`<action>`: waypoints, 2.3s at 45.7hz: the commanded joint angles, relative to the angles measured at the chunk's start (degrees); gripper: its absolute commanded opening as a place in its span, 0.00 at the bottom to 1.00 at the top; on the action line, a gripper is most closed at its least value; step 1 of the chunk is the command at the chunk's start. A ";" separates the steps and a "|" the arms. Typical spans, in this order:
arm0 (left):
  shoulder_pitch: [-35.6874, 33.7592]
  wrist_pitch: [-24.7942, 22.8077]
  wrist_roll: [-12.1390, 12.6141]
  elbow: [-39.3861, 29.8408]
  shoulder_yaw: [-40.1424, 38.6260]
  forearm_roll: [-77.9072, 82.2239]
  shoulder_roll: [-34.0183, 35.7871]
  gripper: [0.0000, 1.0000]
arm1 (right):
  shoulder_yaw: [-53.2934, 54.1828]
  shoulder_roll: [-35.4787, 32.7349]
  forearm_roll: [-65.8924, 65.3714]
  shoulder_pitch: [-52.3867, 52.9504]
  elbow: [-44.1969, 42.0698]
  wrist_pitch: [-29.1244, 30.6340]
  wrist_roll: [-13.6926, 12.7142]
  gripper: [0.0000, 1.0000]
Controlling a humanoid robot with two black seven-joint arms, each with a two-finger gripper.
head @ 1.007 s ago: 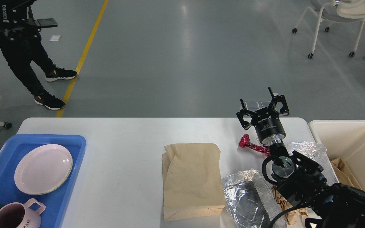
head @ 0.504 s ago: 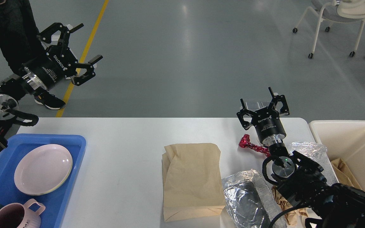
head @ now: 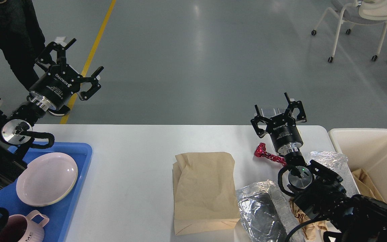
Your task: Tidy desktop
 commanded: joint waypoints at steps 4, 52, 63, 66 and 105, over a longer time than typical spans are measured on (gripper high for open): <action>-0.36 0.97 0.16 0.00 -0.35 0.07 -0.04 0.98 | 0.06 -0.03 0.00 0.09 0.00 -0.01 0.00 1.00; 12.03 2.55 -13.72 5.97 -0.09 0.16 -9.96 1.00 | -0.03 0.06 0.00 0.09 0.00 0.08 0.00 1.00; 12.65 0.88 -13.64 6.50 0.70 0.51 -9.53 1.00 | -0.11 -0.03 0.00 0.09 -0.09 -0.01 0.00 1.00; 13.17 -0.17 -13.90 6.50 0.70 0.69 -9.53 1.00 | -0.12 -0.03 0.00 0.09 -0.09 -0.01 0.00 1.00; 14.23 -2.11 -14.17 6.50 -0.35 0.16 -9.70 1.00 | -0.12 -0.03 0.00 0.09 -0.09 -0.01 0.00 1.00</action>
